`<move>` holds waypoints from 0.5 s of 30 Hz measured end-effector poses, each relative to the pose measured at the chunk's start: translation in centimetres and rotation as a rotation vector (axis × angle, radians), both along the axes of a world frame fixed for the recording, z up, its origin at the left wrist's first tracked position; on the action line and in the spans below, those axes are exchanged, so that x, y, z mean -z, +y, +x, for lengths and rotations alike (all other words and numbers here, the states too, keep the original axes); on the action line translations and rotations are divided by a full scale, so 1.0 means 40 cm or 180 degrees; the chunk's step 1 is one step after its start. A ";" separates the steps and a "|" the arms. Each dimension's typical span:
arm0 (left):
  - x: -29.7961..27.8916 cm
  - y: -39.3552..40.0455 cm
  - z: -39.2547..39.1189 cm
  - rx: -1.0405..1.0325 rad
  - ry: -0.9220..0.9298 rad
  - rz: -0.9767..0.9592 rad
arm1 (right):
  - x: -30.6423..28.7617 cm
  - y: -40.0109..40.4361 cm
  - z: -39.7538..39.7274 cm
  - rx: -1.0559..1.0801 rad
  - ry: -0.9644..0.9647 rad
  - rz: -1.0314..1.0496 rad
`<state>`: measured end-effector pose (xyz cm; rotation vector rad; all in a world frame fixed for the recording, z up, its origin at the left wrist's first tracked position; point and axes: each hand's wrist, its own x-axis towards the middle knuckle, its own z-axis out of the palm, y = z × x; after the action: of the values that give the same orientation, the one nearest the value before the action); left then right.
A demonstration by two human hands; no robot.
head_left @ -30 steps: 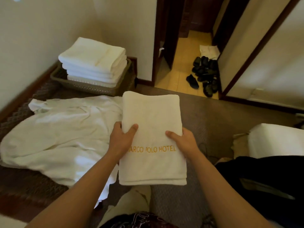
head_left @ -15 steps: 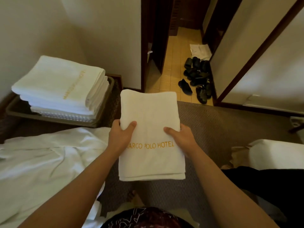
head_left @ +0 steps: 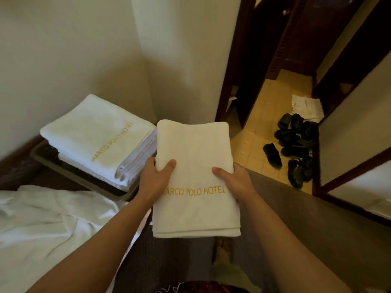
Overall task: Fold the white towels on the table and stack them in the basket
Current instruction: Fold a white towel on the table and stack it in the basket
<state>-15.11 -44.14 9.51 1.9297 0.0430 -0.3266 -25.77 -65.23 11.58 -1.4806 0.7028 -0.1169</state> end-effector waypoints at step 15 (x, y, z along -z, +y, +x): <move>-0.147 0.125 0.175 -0.2649 -0.0301 0.0036 | -0.165 0.070 0.627 -0.2443 -0.0336 -0.0067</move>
<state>-8.13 -39.16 15.38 1.7647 0.7590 0.3218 -0.71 -62.44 18.20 -1.6575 0.0170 0.3836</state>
